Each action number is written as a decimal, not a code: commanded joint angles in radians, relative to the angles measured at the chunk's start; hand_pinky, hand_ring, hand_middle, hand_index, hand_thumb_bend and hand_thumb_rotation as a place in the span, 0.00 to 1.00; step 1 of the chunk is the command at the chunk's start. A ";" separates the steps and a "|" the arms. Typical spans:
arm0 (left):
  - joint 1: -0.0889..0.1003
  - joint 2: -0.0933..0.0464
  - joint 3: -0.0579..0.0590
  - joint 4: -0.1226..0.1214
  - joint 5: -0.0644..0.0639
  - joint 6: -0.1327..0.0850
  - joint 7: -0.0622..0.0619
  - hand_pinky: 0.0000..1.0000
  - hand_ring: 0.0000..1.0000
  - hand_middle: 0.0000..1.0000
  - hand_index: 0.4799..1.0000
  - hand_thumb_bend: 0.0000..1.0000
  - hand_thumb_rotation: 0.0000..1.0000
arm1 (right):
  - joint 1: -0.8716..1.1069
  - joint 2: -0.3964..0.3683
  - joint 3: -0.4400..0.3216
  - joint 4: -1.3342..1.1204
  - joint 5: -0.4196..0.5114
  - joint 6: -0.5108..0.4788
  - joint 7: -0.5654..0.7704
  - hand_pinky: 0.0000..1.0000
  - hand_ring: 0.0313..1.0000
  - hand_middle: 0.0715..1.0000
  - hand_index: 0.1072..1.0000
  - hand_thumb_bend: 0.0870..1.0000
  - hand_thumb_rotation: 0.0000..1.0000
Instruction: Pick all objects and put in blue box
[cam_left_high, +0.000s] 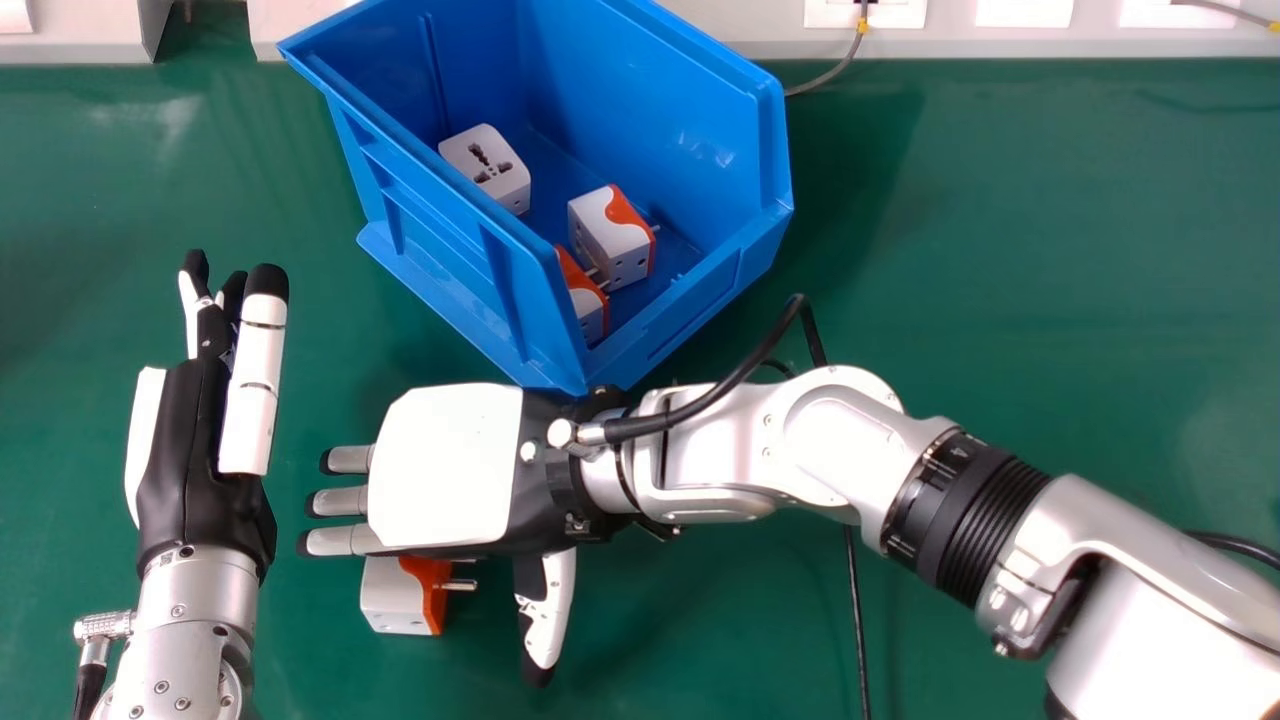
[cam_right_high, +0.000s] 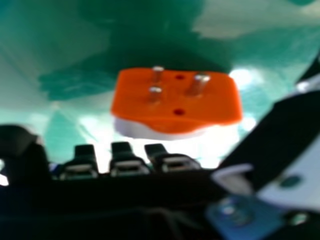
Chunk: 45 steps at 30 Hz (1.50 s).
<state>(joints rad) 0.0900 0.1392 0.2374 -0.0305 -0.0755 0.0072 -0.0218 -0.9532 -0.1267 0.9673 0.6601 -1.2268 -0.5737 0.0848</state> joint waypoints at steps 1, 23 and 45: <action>0.000 0.011 -0.004 -0.029 0.006 -0.015 -0.005 1.00 1.00 1.00 1.00 0.55 0.93 | -0.021 0.004 0.000 -0.019 0.004 0.006 -0.018 0.00 1.00 1.00 1.00 0.69 0.72; -0.015 0.005 0.002 -0.002 -0.004 -0.035 -0.012 1.00 1.00 1.00 1.00 0.54 0.93 | -0.023 0.021 0.026 0.001 -0.032 0.055 -0.070 0.00 1.00 1.00 1.00 0.67 0.79; -0.027 -0.010 -0.027 0.024 0.027 -0.066 0.021 1.00 1.00 1.00 1.00 0.51 0.92 | -0.028 0.058 0.105 0.132 -0.061 0.064 -0.191 0.00 1.00 1.00 1.00 0.63 0.69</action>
<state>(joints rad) 0.0756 0.1275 0.2166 -0.0042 -0.0578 -0.0334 -0.0078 -0.9564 -0.0784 1.0587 0.7858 -1.2739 -0.5122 -0.0979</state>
